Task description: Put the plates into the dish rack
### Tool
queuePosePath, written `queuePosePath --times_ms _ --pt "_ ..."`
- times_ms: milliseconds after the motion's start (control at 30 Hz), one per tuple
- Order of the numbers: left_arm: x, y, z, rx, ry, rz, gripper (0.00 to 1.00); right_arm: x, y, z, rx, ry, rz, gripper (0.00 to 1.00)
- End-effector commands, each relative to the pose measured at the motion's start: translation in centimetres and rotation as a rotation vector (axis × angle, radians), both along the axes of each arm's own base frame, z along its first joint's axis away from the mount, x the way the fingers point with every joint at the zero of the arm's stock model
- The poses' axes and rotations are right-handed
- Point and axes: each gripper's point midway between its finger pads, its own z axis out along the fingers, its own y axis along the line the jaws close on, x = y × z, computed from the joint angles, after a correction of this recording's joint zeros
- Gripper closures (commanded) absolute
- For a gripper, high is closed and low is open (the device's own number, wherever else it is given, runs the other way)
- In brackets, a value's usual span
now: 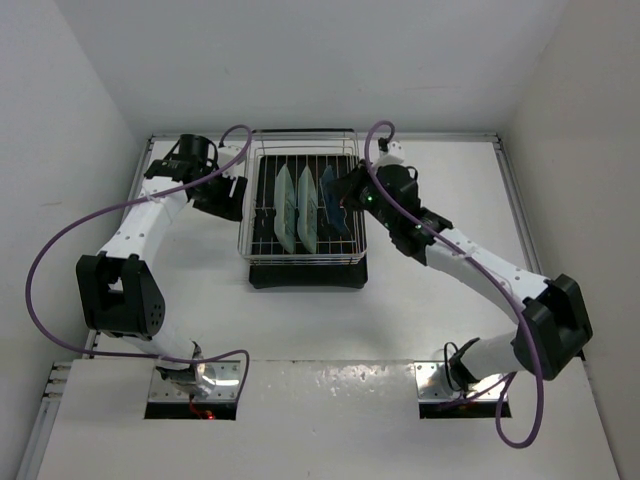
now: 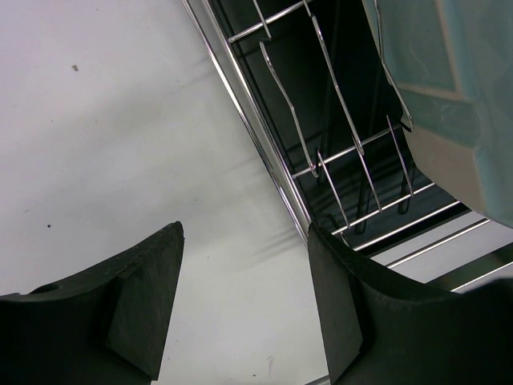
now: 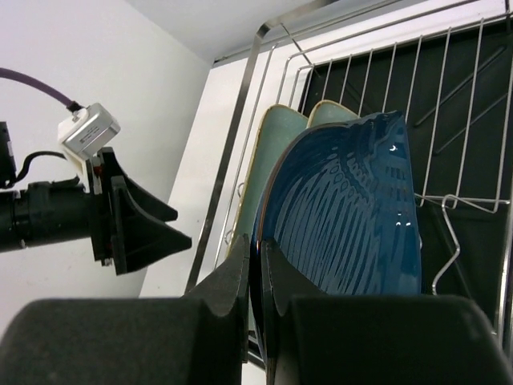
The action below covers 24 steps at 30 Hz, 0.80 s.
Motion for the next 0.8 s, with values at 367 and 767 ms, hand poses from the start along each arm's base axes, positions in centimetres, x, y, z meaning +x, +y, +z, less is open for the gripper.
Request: queuePosePath --times_ms 367,767 --pt "0.3 -0.4 2.4 -0.006 -0.073 -0.018 0.32 0.4 0.4 9.1 0.328 -0.182 -0.127 1.00" --pt "0.1 -0.2 2.1 0.002 -0.064 -0.013 0.32 0.9 0.7 4.7 0.321 -0.081 -0.176 1.00"
